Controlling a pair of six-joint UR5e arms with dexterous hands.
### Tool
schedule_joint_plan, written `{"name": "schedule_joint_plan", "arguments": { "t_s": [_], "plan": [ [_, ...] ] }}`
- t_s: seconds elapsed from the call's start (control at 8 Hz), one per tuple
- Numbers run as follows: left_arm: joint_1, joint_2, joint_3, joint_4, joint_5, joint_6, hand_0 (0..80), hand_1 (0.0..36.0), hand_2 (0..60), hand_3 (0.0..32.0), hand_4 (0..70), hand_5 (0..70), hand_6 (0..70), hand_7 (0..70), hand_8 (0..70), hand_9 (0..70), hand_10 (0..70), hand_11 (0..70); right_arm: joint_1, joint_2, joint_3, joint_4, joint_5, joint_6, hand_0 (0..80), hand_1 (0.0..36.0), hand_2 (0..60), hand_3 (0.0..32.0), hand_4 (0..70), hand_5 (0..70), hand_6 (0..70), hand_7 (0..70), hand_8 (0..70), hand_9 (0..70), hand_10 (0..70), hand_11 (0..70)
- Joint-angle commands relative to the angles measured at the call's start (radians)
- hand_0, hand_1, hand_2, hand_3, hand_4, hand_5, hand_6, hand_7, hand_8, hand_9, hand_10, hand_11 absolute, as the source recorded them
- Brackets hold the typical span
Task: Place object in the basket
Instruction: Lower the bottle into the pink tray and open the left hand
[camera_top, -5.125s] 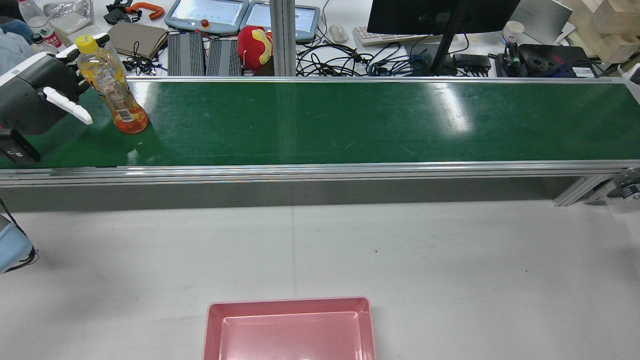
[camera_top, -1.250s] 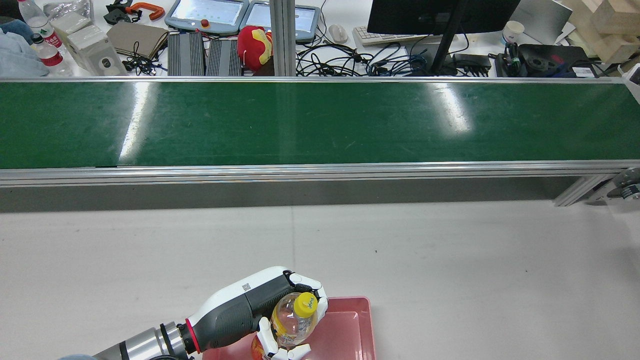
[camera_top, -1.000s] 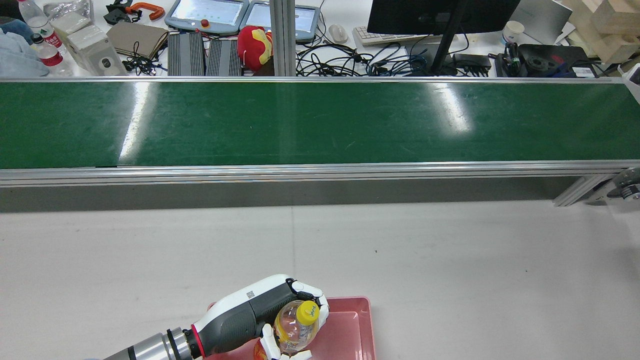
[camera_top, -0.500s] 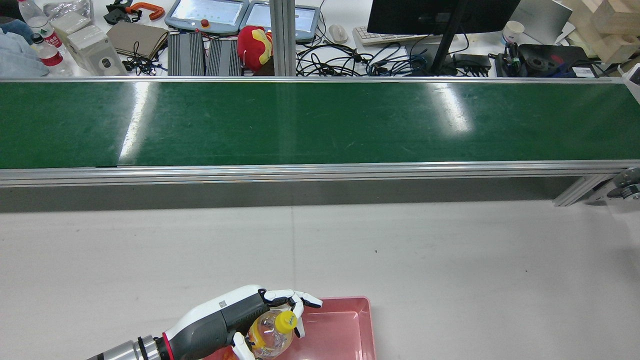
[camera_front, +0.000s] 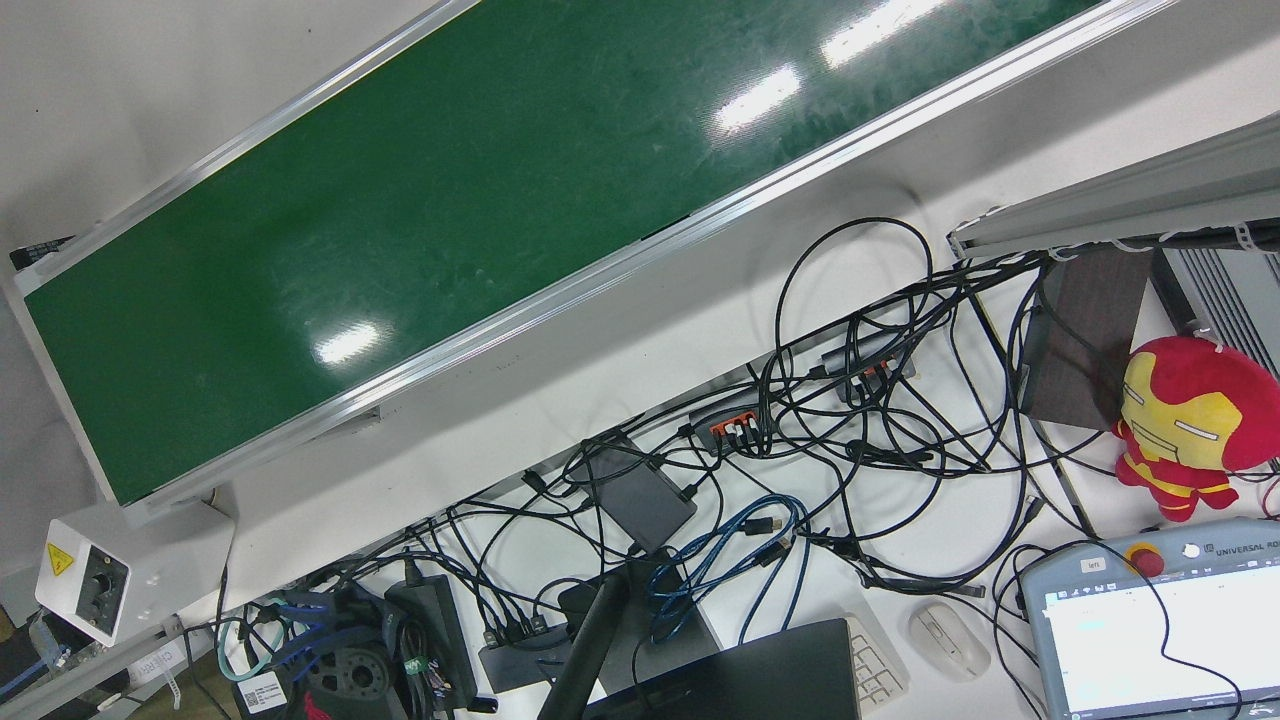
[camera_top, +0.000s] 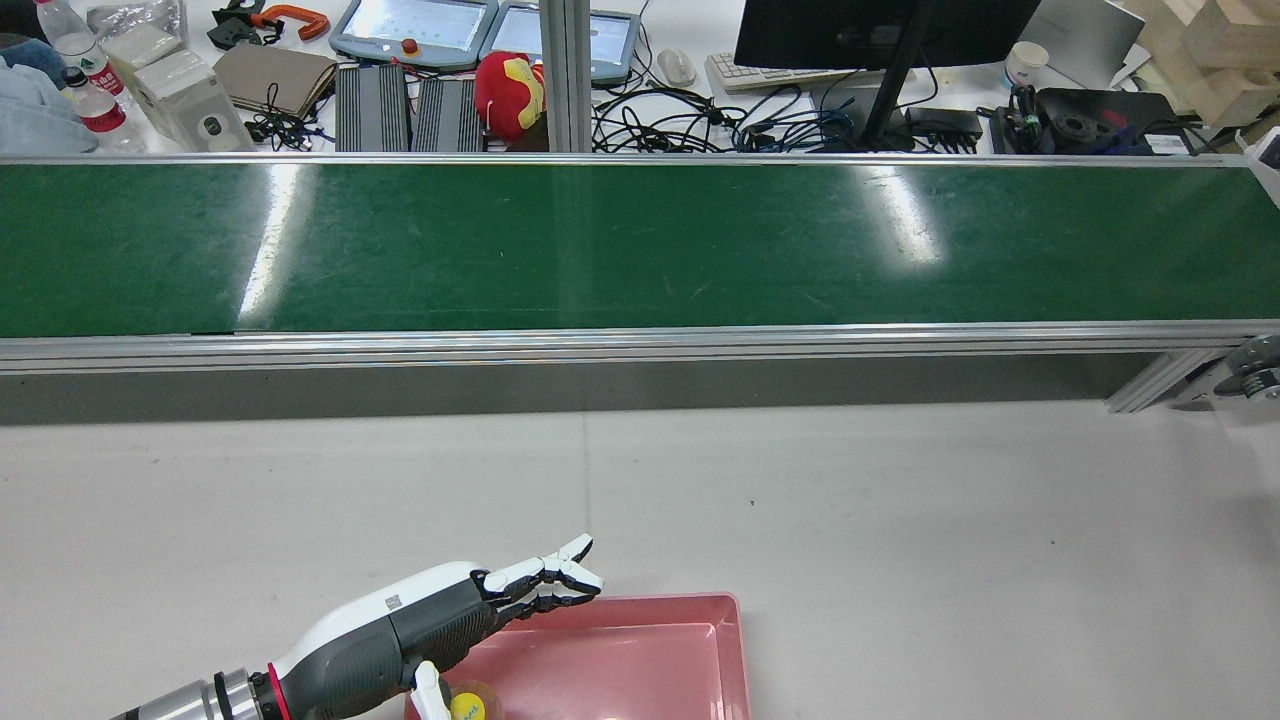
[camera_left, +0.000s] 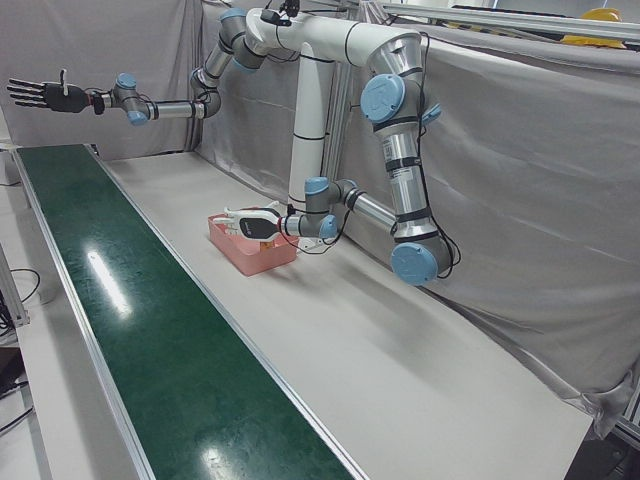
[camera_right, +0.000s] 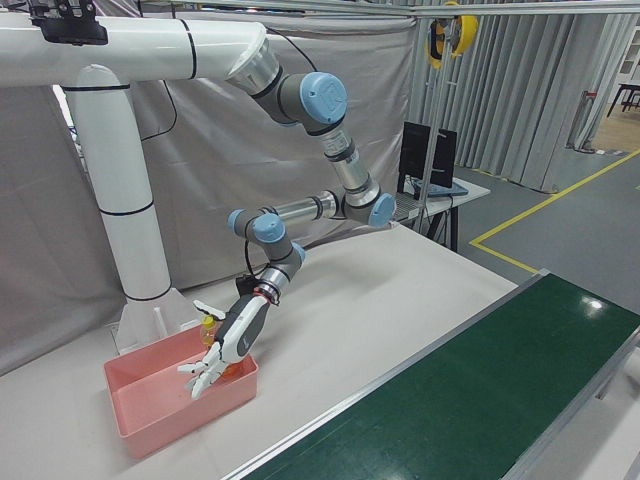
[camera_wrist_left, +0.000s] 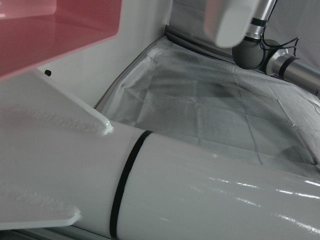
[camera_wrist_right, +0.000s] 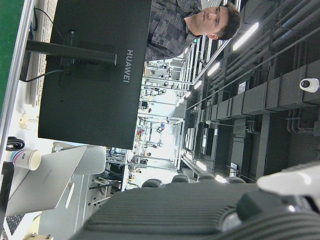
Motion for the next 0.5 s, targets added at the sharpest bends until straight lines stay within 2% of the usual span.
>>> {"name": "schedule_joint_plan", "arguments": {
  "t_s": [0.0,0.25,0.38],
  "plan": [
    [-0.029,0.001,-0.033,0.001,0.0,-0.005,80.0,9.5,0.0,0.0,6.3,15.7,0.0,0.0,4.5,4.3,1.7,5.4,0.0,0.0,0.0,0.002,0.0,0.0,0.0,0.0,0.0,0.0,0.0,0.0,0.0,0.0,0.0,0.0,0.0,0.0],
    [-0.112,0.004,-0.072,0.032,0.005,-0.049,80.0,10.8,0.0,0.0,3.9,15.4,0.0,0.0,3.1,2.4,1.3,4.9,0.0,0.0,0.0,0.0,0.0,0.0,0.0,0.0,0.0,0.0,0.0,0.0,0.0,0.0,0.0,0.0,0.0,0.0],
    [-0.127,0.004,-0.074,0.032,0.005,-0.056,80.0,10.1,0.0,0.0,5.5,15.0,0.0,0.0,3.4,3.0,1.9,5.6,0.0,0.0,0.0,0.0,0.0,0.0,0.0,0.0,0.0,0.0,0.0,0.0,0.0,0.0,0.0,0.0,0.0,0.0]
  ]
}}
